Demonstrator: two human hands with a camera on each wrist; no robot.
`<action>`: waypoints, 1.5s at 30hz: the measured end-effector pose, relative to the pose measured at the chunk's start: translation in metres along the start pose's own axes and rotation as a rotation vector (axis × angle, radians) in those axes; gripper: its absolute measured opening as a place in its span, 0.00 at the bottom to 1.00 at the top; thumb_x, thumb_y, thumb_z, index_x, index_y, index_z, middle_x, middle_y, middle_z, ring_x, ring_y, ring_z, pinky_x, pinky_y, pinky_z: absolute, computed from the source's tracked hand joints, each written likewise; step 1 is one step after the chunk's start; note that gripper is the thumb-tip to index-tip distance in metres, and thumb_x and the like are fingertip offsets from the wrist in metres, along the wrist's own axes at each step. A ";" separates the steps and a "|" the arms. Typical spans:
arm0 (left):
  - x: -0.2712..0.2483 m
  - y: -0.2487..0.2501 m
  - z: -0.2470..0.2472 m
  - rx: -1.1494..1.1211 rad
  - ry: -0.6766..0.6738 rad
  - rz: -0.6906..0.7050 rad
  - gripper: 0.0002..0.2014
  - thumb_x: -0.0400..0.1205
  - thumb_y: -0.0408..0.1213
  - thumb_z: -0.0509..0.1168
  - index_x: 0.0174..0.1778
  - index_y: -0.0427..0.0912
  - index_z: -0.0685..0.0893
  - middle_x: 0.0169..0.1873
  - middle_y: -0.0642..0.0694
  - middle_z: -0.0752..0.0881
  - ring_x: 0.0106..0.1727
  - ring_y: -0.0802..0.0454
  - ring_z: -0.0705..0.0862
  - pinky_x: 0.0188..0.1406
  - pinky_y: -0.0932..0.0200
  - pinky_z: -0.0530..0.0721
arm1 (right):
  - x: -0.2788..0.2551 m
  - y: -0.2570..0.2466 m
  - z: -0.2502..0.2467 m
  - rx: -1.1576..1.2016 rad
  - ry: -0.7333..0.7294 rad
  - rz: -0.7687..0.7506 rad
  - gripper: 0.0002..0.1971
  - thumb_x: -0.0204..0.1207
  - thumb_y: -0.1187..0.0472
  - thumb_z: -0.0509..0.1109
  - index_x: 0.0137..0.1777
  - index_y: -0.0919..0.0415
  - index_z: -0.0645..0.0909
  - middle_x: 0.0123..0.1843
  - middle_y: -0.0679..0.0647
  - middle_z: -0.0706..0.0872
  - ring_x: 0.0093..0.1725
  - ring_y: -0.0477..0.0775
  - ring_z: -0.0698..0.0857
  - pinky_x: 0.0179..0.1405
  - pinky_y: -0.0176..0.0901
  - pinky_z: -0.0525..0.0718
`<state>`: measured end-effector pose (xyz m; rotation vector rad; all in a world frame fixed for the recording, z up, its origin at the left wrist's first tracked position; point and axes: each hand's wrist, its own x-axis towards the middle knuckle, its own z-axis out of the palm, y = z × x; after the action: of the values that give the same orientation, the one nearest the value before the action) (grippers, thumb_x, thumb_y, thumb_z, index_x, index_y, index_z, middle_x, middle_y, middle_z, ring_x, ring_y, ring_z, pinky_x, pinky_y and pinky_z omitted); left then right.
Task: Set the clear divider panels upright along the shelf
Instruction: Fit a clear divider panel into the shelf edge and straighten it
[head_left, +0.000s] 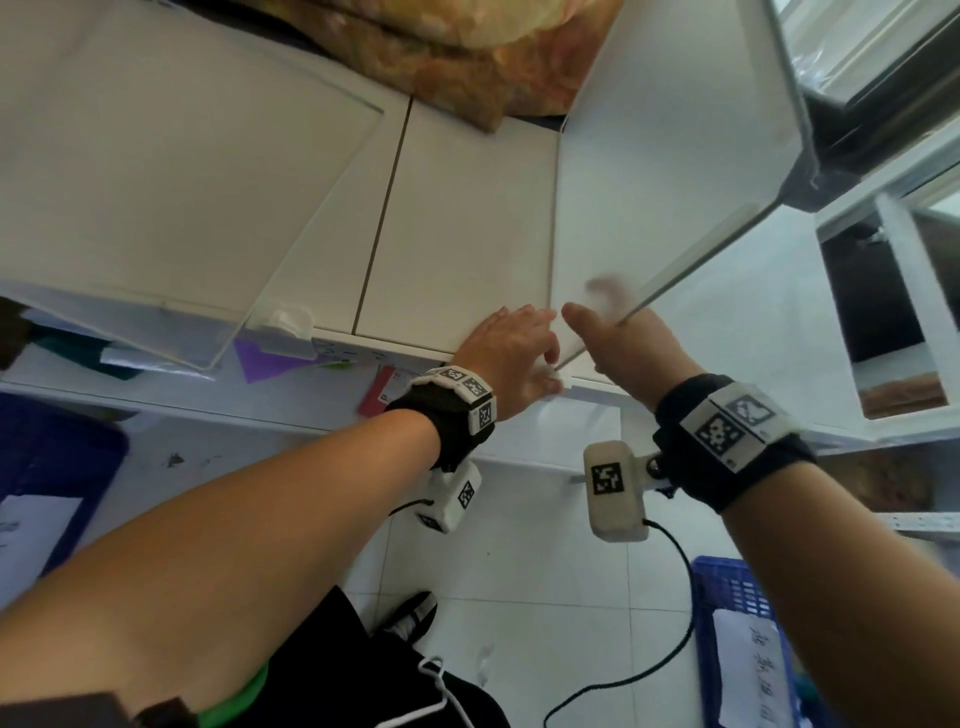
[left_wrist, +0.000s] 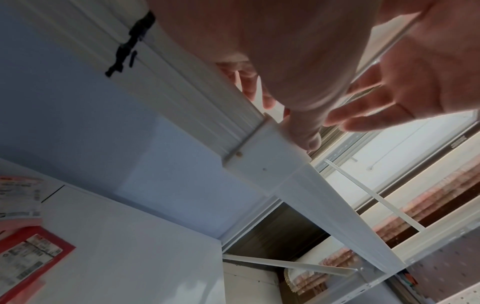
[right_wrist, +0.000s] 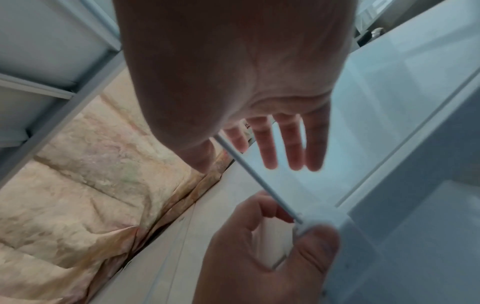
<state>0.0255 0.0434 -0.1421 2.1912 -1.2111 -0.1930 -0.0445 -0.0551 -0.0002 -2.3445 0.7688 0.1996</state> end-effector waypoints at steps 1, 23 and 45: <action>-0.001 0.000 0.001 -0.002 0.003 0.010 0.15 0.74 0.53 0.72 0.51 0.53 0.79 0.68 0.48 0.77 0.69 0.45 0.73 0.74 0.41 0.68 | -0.002 0.003 0.001 0.038 -0.008 -0.040 0.23 0.82 0.49 0.65 0.72 0.61 0.73 0.57 0.51 0.84 0.58 0.52 0.83 0.60 0.45 0.79; -0.001 0.000 0.000 0.020 0.008 0.024 0.18 0.71 0.56 0.72 0.52 0.51 0.83 0.66 0.48 0.79 0.65 0.46 0.77 0.67 0.46 0.73 | -0.017 0.015 0.010 -0.017 0.041 -0.069 0.13 0.81 0.43 0.63 0.39 0.50 0.75 0.32 0.41 0.78 0.35 0.45 0.80 0.39 0.42 0.74; 0.002 0.011 -0.008 0.136 -0.151 -0.106 0.51 0.78 0.58 0.66 0.83 0.53 0.33 0.84 0.47 0.57 0.83 0.47 0.56 0.82 0.47 0.46 | 0.027 0.022 0.023 -0.284 -0.238 0.087 0.14 0.86 0.64 0.54 0.67 0.67 0.76 0.40 0.51 0.73 0.42 0.51 0.75 0.52 0.39 0.78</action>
<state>0.0218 0.0414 -0.1289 2.3977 -1.2211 -0.3336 -0.0338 -0.0671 -0.0388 -2.4906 0.7652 0.6514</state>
